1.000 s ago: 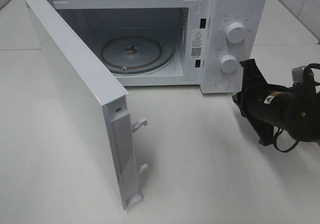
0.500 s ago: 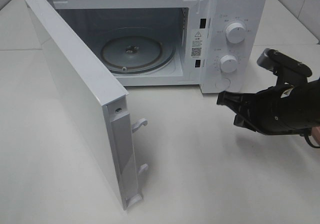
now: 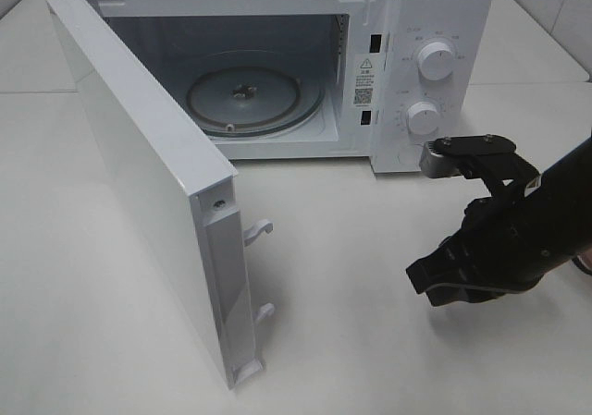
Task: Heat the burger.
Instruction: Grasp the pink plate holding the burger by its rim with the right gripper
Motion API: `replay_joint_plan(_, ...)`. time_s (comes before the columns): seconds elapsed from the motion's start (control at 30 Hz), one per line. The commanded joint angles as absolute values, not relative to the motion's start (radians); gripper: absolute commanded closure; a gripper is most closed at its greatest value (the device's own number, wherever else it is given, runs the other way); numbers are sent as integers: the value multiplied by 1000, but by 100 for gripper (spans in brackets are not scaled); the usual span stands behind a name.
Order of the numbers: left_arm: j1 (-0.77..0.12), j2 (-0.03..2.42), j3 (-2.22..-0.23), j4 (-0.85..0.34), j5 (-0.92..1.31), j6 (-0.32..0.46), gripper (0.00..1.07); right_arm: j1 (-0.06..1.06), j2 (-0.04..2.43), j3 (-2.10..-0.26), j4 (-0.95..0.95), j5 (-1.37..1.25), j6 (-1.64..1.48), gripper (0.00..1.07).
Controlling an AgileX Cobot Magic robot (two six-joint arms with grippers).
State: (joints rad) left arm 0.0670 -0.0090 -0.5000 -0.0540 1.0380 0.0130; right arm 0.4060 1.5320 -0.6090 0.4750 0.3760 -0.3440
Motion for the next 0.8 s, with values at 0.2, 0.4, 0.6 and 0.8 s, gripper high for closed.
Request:
replay_joint_plan(0.2, 66, -21, -498, -57, 1036, 11, 4, 380, 1529, -707, 296, 587, -363, 9)
replay_joint_plan(0.4, 66, -21, -498, -57, 1036, 11, 4, 229, 1529, -716, 212, 609, -367, 9)
replay_joint_plan(0.6, 66, -21, -498, -57, 1036, 11, 4, 76, 1540, -730, 199, 607, -366, 9)
replay_joint_plan(0.8, 66, -21, -498, -57, 1036, 11, 4, 7, 1616, -802, 196, 650, -366, 9)
